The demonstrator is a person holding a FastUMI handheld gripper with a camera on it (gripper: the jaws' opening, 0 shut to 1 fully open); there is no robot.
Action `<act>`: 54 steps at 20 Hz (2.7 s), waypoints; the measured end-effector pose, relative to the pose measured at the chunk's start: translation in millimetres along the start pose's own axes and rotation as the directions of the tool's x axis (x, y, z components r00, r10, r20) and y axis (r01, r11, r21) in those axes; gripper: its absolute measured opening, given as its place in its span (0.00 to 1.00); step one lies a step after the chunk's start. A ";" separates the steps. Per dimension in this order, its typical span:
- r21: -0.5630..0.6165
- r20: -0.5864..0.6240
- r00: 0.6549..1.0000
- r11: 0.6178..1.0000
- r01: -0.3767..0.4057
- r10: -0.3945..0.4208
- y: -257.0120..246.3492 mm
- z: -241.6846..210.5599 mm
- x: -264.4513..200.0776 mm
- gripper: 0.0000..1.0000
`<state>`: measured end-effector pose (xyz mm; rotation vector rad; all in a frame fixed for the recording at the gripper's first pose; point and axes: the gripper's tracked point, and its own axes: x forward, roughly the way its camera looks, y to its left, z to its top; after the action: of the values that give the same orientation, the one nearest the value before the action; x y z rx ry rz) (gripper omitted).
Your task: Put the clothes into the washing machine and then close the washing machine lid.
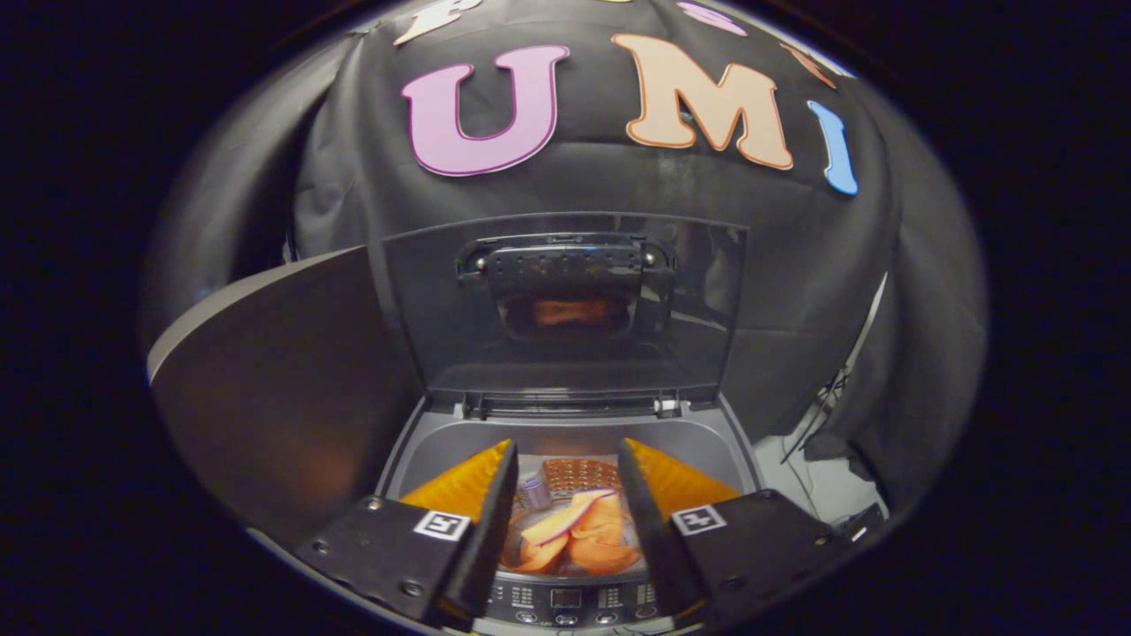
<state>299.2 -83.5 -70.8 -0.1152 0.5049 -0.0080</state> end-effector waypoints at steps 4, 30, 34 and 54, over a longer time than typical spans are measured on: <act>-0.006 -0.006 1.000 1.000 0.012 -0.012 5.6 0.2 -1.6 0.98; -0.001 0.242 0.970 1.000 0.022 -0.021 1.6 185.9 -2.0 0.98; 0.007 0.373 0.927 0.999 -0.053 0.047 13.0 214.2 17.6 0.98; 0.050 0.527 0.850 0.999 -0.017 -0.012 17.1 210.7 109.3 0.96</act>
<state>496.3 -47.7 57.7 -0.0597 -0.0504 0.0132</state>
